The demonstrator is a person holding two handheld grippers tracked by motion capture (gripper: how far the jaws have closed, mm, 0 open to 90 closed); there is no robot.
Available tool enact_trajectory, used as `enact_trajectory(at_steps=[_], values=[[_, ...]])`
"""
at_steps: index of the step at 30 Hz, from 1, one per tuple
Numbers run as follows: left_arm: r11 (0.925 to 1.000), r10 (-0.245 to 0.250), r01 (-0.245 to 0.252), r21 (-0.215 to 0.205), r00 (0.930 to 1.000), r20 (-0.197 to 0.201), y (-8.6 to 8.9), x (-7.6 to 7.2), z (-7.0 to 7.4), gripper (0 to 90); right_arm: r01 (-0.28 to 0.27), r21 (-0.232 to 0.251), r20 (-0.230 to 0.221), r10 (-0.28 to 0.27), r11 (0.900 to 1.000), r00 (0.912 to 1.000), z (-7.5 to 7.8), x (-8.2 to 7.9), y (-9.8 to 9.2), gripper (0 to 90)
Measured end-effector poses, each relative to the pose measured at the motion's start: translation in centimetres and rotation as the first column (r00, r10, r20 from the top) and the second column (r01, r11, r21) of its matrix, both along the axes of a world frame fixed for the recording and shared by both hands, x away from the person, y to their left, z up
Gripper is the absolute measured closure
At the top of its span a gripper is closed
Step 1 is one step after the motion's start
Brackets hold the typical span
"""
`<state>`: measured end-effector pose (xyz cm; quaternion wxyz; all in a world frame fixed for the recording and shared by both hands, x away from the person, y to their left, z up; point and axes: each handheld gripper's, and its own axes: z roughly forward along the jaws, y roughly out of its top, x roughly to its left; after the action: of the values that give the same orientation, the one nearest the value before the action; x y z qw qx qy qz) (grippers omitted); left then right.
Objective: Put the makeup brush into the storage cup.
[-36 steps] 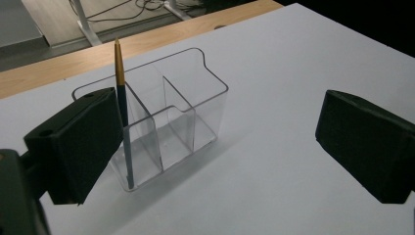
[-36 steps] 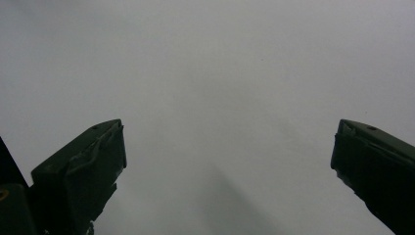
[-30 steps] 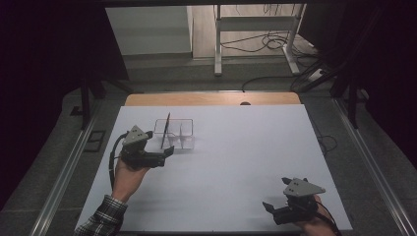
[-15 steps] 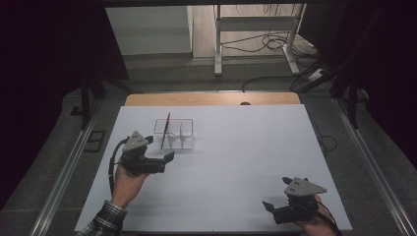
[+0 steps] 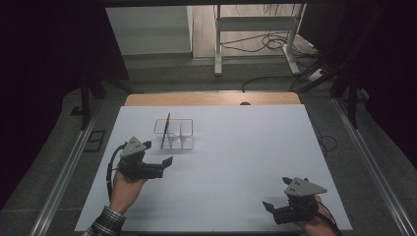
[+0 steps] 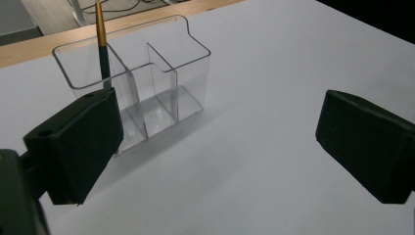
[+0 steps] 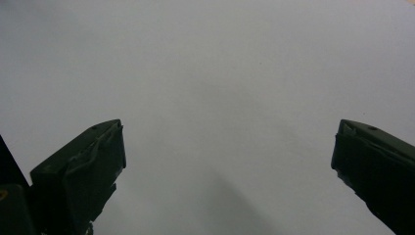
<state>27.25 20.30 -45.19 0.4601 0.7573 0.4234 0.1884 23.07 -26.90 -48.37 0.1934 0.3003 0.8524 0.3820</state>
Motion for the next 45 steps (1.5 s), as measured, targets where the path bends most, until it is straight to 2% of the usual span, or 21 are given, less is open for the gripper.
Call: enact_trajectory(at_steps=[18, 45], values=[[0.9999, -0.014, 0.014, -0.008, 0.9999, -0.008, 0.5, -1.9, -0.7, 4.6, -0.003, -0.003, 0.004, 0.003, 1.0, 1.0, 0.0, 0.0, 0.0, 0.0], [0.9997, 0.007, -0.008, -0.022, 0.9998, -0.019, 2.0, -4.4, -0.9, 3.8, 0.011, 0.003, 0.005, -0.011, 1.0, 0.9999, 0.0, 0.0, -0.1, 0.0]])
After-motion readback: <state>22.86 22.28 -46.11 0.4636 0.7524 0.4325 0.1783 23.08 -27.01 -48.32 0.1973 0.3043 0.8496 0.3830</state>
